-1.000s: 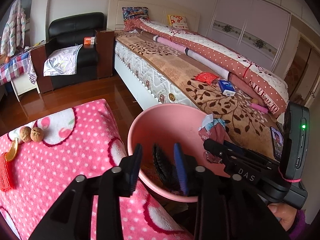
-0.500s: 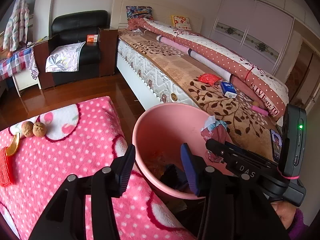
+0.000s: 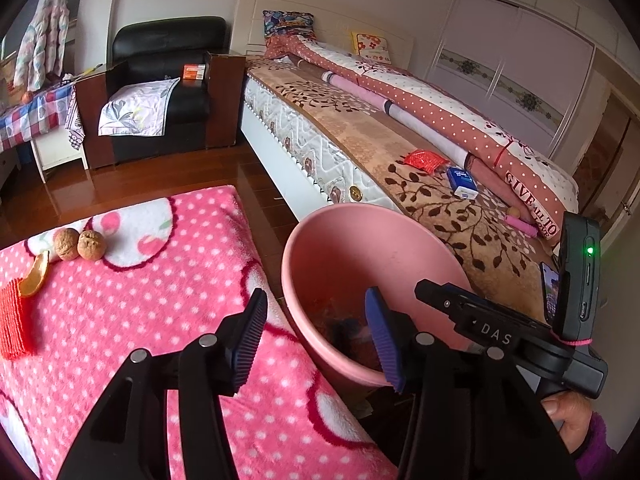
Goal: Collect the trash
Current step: 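Open both tools to drop the black mesh pad and brown bag into the basin, then move both tools back over the red mesh pad and orange peel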
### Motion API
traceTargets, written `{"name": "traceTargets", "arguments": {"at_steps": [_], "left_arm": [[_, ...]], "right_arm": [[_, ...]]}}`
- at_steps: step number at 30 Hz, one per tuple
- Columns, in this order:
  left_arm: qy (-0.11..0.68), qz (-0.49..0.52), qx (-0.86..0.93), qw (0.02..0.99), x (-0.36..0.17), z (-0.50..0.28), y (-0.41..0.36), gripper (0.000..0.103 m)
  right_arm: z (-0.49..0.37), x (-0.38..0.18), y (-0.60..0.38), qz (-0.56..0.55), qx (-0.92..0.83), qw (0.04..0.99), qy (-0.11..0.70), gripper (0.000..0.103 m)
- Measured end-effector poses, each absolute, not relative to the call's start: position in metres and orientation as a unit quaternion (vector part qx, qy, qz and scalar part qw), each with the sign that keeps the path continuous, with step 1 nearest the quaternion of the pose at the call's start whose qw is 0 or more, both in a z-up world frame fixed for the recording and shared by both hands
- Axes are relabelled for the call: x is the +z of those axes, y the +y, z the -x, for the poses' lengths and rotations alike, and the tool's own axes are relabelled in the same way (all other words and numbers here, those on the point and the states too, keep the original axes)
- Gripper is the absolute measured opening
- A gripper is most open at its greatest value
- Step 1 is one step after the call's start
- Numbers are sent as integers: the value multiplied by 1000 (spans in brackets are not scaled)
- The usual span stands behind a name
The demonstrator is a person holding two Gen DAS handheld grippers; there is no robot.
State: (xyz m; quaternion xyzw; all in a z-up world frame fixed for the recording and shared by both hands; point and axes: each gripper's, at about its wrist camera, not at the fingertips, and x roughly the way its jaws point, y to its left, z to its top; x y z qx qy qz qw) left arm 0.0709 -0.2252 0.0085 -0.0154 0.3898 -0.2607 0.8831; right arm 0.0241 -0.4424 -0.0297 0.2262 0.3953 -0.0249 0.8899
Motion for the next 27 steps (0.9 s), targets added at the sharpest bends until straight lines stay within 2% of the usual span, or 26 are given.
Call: {"name": "traceTargets", "arguments": {"at_steps": [16, 27], "left_arm": [[390, 34, -238, 889, 5, -61, -190, 51], [390, 69, -186, 899, -2, -58, -126, 51]], "right_arm": [[-15, -9, -412, -199, 0, 902, 382, 47], [-16, 5, -360, -165, 40, 911, 376, 47]]}}
